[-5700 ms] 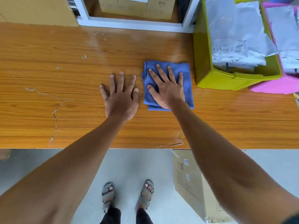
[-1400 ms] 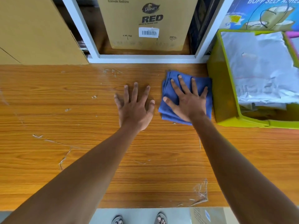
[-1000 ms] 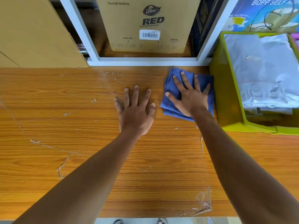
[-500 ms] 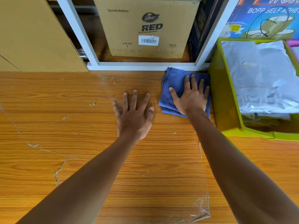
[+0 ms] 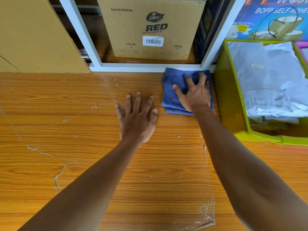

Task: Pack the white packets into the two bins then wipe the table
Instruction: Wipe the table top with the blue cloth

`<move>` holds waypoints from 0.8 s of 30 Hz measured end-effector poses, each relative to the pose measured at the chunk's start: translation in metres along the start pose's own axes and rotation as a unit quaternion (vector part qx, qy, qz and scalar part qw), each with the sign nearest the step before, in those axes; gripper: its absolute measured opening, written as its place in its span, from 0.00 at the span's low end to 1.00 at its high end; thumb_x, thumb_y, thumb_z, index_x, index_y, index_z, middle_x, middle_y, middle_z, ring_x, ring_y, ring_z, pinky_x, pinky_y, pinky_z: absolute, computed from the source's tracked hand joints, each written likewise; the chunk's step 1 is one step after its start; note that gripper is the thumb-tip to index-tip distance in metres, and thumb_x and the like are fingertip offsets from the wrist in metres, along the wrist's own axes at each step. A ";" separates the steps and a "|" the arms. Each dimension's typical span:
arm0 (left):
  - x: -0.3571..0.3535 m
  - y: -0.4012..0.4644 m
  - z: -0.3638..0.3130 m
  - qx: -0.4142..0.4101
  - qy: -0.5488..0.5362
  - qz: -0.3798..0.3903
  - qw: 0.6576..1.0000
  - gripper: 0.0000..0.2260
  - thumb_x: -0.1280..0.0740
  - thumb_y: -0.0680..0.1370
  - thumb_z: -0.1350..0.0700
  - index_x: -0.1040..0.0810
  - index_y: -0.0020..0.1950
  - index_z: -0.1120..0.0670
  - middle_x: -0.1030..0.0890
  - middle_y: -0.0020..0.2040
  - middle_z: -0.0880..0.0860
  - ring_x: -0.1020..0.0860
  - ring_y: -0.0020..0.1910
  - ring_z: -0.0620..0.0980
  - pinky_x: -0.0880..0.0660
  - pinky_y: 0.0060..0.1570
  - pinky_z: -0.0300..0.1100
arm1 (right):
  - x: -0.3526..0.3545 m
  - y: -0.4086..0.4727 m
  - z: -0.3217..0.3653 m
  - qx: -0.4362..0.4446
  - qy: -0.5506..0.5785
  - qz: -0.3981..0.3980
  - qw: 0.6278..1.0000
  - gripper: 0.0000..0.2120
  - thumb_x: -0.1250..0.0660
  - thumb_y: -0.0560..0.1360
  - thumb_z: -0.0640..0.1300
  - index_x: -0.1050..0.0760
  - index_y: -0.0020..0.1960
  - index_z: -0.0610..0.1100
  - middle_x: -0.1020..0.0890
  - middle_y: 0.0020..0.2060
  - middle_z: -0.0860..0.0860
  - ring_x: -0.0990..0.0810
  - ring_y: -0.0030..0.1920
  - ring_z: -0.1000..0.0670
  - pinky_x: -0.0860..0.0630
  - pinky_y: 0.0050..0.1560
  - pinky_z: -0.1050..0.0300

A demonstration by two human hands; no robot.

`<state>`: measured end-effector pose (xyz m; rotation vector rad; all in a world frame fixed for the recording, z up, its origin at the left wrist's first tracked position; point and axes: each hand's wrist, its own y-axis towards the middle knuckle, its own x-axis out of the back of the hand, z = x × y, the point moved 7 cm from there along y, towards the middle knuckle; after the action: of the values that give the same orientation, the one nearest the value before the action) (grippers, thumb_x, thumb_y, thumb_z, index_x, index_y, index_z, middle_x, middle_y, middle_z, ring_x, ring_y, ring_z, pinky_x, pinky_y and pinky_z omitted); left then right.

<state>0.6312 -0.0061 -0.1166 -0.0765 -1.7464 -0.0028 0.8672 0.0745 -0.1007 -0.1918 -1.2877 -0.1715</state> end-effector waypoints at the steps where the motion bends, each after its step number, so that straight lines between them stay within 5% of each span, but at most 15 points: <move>1: 0.000 0.000 0.000 0.000 -0.001 -0.001 1.000 0.27 0.63 0.84 0.34 0.58 0.85 0.34 0.58 0.87 0.47 0.61 0.85 0.57 0.59 0.79 0.70 | 0.002 0.005 0.000 -0.017 0.002 0.000 1.000 0.41 0.47 0.75 0.79 0.40 0.82 0.60 0.48 0.82 0.43 0.44 0.80 0.30 0.37 0.79 0.35; 4: -0.001 0.001 0.001 0.001 0.001 -0.001 1.000 0.27 0.64 0.84 0.34 0.57 0.85 0.34 0.58 0.87 0.47 0.61 0.85 0.57 0.58 0.79 0.71 | -0.002 -0.007 0.017 0.010 -0.015 0.015 1.000 0.43 0.49 0.76 0.80 0.44 0.84 0.59 0.48 0.82 0.40 0.47 0.81 0.31 0.38 0.78 0.33; 8: -0.001 0.000 0.001 0.001 -0.011 -0.008 1.000 0.28 0.65 0.85 0.34 0.55 0.85 0.36 0.56 0.87 0.47 0.60 0.86 0.56 0.58 0.79 0.70 | -0.009 -0.030 0.039 0.124 -0.036 0.031 0.991 0.38 0.49 0.81 0.74 0.48 0.86 0.58 0.50 0.85 0.42 0.53 0.84 0.37 0.50 0.82 0.37; 15: 0.001 0.001 0.001 0.012 -0.027 -0.006 1.000 0.33 0.67 0.84 0.32 0.52 0.87 0.43 0.54 0.87 0.46 0.59 0.86 0.55 0.59 0.80 0.68 | -0.007 0.007 0.013 0.042 -0.085 0.007 0.995 0.40 0.58 0.78 0.77 0.50 0.85 0.60 0.47 0.84 0.44 0.52 0.85 0.39 0.57 0.83 0.35; 24: 0.010 -0.007 0.021 -0.012 -0.069 0.008 0.997 0.31 0.63 0.86 0.36 0.48 0.87 0.45 0.51 0.87 0.45 0.57 0.86 0.50 0.59 0.82 0.62 | -0.028 -0.049 0.062 0.146 -0.088 0.033 0.985 0.43 0.58 0.79 0.76 0.55 0.86 0.55 0.54 0.85 0.40 0.58 0.84 0.36 0.59 0.83 0.38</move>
<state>0.6084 -0.0115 -0.1106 -0.1109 -1.8846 -0.0057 0.7900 0.0420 -0.1085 0.0027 -1.4629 0.0939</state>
